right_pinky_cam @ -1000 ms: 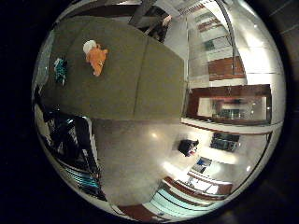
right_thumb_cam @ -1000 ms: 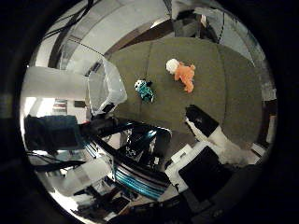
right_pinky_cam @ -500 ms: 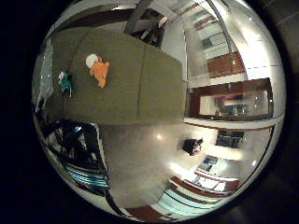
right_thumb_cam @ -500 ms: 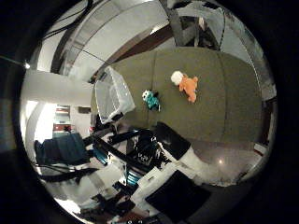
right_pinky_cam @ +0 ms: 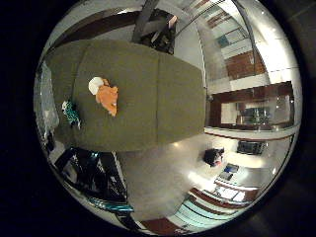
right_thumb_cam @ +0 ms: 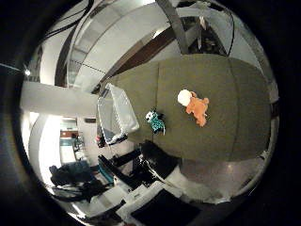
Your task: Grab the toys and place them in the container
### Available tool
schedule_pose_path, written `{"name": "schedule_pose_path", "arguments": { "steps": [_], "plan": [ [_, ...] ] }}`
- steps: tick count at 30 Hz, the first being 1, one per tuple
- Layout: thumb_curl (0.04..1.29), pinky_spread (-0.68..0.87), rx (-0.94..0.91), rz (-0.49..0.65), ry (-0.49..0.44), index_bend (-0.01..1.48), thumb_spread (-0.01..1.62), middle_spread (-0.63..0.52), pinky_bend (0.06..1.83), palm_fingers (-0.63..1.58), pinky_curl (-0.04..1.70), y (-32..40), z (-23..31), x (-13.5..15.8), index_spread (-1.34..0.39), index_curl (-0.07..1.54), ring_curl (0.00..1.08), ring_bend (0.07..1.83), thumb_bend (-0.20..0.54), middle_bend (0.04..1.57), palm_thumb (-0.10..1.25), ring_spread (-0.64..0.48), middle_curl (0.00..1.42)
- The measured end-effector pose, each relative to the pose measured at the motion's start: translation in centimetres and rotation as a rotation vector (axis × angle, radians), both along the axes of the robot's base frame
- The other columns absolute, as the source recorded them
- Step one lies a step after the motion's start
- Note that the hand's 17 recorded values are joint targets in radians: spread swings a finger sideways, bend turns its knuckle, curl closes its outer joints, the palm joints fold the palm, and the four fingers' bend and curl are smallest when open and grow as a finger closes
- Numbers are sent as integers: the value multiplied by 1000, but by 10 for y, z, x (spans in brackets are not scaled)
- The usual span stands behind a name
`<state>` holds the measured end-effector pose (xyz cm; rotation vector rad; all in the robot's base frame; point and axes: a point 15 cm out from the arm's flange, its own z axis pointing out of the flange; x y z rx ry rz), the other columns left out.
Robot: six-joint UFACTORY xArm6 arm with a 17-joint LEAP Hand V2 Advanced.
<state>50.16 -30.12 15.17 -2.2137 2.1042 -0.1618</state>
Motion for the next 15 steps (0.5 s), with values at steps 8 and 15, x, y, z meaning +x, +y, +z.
{"name": "schedule_pose_path", "arguments": {
  "steps": [8, 15],
  "plan": [
    [284, 354, 49, -16, 80, 173, 1061, 90, 415, 129, 151, 4, -91, 31, -299, 300, 249, 215, -24, 192, 416, 193, 313],
    [281, 355, 73, -12, 140, 171, 1053, 98, 417, 123, 149, 12, -156, 42, -296, 300, 255, 219, -26, 192, 403, 193, 312]
  ]
}}
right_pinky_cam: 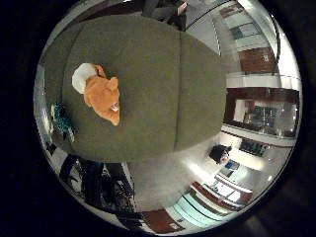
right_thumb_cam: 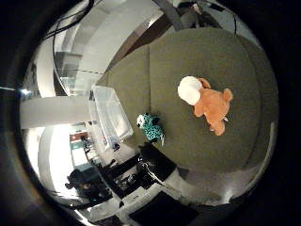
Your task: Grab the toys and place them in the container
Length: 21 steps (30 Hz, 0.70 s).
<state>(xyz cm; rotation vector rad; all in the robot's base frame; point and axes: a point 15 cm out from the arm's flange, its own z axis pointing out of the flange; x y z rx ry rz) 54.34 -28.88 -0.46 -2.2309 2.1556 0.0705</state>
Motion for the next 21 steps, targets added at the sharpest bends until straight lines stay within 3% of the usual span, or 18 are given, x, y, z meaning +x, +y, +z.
{"name": "schedule_pose_path", "arguments": {
  "steps": [8, 21],
  "plan": [
    [282, 355, -24, 1, 93, 171, 1048, 104, 423, 123, 149, -3, -70, -13, -296, 300, 257, 218, -25, 193, 394, 193, 310],
    [284, 375, -36, -3, 118, 169, 1037, 105, 431, 169, 142, 8, -136, -28, -277, 300, 262, 223, -22, 196, 413, 194, 313]
  ]
}}
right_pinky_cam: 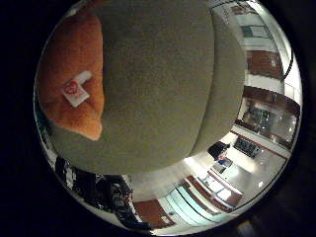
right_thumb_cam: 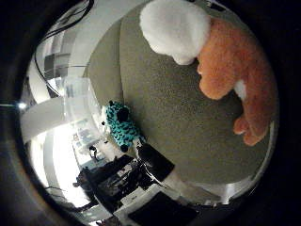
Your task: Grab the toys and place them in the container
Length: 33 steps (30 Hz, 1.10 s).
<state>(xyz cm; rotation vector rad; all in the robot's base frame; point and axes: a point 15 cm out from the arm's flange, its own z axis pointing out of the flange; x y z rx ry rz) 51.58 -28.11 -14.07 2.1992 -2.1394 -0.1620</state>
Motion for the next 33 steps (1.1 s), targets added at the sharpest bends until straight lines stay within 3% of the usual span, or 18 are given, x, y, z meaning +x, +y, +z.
{"name": "schedule_pose_path", "arguments": {
  "steps": [5, 7, 9, 10, 12, 15, 20, 25, 33],
  "plan": [
    [293, 368, -32, -2, 3, 162, 1034, 81, 494, 317, 135, 0, -19, -4, -257, 289, 276, 316, -17, 196, 462, 176, 312],
    [296, 335, -40, -9, 6, 161, 1038, 14, 537, 491, 118, 0, -25, -6, -268, 283, 278, 382, -17, 251, 490, 95, 328],
    [300, 165, -41, -10, 6, 176, 1042, -111, 616, 880, 84, 1, -27, -6, -321, 284, 313, 556, -15, 412, 527, -54, 386],
    [305, -13, -44, -10, 0, 200, 1049, -177, 761, 1159, 113, 0, -27, -5, -363, 306, 360, 665, -11, 503, 562, -149, 436],
    [313, -181, -51, -10, -17, 282, 1059, -228, 934, 1303, 179, -3, -26, -1, -403, 372, 431, 788, -4, 617, 622, -219, 502],
    [324, -293, -64, -11, -49, 568, 1082, -265, 1194, 1313, 309, -11, -23, 5, -437, 540, 536, 1021, -9, 857, 708, -269, 636],
    [349, -240, -97, -25, -117, 892, 1096, -254, 1424, 1198, 447, -34, 8, 22, -393, 755, 637, 1258, -8, 1083, 824, -254, 778],
    [394, -203, -145, -44, -205, 1026, 1133, -222, 1517, 1115, 536, -72, 66, 38, -324, 858, 698, 1356, -1, 1189, 948, -235, 854],
    [465, -173, -167, -42, -242, 1074, 1167, -190, 1528, 1087, 623, -67, 151, 24, -276, 894, 754, 1362, -8, 1235, 1033, -236, 875]
  ]
}}
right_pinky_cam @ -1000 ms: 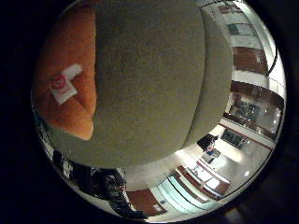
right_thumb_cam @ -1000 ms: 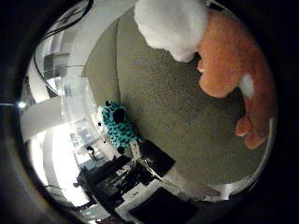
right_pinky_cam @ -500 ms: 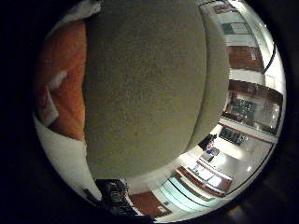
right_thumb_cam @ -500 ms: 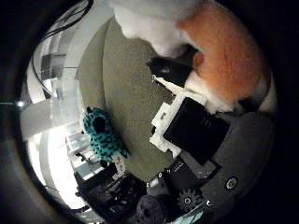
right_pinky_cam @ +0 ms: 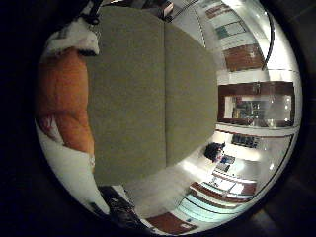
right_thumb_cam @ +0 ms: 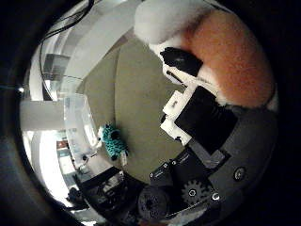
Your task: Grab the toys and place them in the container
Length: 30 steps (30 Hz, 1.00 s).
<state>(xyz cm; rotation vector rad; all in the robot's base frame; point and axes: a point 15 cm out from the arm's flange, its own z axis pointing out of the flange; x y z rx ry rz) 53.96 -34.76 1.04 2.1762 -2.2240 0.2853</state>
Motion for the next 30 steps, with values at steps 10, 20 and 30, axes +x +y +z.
{"name": "schedule_pose_path", "arguments": {
  "steps": [10, 20, 30],
  "plan": [
    [519, -182, 9, 69, -64, 1079, 1145, -179, 1496, 1095, 676, 87, 154, -18, -263, 900, 792, 1336, -11, 1248, 1042, -241, 871],
    [542, -189, 146, 301, -178, 1082, 1142, -176, 1473, 1100, 719, 285, 268, -32, -259, 896, 818, 1318, -11, 1251, 1045, -245, 860],
    [555, -178, 258, 501, -153, 1080, 1142, -174, 1456, 1104, 749, 493, 268, -88, -258, 894, 837, 1312, -12, 1264, 1043, -247, 858]
  ]
}}
